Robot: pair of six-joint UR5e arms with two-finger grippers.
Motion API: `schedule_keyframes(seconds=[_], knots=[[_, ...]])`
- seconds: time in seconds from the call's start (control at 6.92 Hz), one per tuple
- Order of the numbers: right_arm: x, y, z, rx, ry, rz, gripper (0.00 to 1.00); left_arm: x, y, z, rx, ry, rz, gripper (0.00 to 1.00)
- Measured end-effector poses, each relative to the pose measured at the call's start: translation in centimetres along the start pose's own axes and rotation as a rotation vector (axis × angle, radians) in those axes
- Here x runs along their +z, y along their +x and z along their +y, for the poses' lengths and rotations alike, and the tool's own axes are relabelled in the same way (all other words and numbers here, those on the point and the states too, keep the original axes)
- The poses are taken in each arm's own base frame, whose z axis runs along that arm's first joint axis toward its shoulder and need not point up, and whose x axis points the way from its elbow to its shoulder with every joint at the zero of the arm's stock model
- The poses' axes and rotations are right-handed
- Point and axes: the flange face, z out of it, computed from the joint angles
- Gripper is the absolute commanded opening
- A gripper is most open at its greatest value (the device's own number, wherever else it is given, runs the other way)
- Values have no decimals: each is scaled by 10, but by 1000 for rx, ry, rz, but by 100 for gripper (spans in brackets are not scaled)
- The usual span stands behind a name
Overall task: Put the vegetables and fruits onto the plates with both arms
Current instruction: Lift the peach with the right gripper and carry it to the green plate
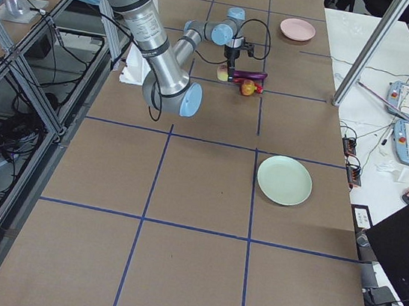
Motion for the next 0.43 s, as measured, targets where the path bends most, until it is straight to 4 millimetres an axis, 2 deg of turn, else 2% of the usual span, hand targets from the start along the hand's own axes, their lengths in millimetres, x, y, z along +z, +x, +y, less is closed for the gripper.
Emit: schedule_keyframes(seconds=[0.14, 0.29, 0.43], knots=[[-22, 26, -25, 18, -4, -9, 11, 0, 0, 0, 0, 0, 0, 100], [-37, 62, -57, 11, -8, -15, 11, 0, 0, 0, 0, 0, 1, 100], [-45, 111, -92, -16, -12, -15, 10, 0, 1, -1, 2, 1, 1, 100]])
